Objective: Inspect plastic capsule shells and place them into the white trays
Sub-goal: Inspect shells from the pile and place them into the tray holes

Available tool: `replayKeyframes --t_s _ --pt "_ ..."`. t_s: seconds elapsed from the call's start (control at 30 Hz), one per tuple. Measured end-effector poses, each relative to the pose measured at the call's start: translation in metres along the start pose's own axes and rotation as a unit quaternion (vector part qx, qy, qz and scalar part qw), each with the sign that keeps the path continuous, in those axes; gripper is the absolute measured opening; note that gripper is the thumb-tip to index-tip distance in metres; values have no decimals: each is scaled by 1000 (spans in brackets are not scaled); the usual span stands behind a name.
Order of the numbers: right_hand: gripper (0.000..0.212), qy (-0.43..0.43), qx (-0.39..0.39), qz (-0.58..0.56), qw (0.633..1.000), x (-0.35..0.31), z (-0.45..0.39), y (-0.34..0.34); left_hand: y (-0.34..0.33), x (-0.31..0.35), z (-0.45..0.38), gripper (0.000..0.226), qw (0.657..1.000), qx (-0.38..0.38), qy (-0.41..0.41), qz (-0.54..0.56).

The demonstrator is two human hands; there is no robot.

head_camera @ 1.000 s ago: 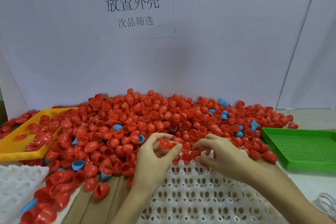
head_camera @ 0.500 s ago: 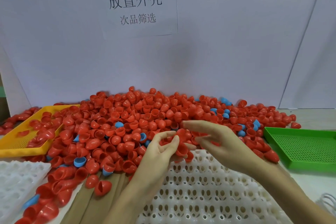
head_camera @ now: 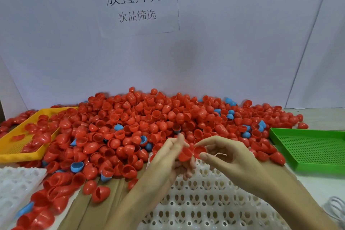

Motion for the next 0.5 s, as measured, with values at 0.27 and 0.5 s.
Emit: replayKeyframes --t_s 0.27,0.5 --pt "22 10 -52 -29 998 -7 7 -1 -9 4 10 45 986 20 -42 -162" --pt "29 62 -38 98 993 -11 10 -10 -15 4 10 39 979 18 -65 -191"
Point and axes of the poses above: each hand's wrist, its own z-axis away from the middle knuckle, its own y-axis out of the back of the hand, x = y × z, the point moved 4 cm from there along -z, towards the middle knuckle, and after that the axes turned 6 degrees about -x, right-handed, at the moved point
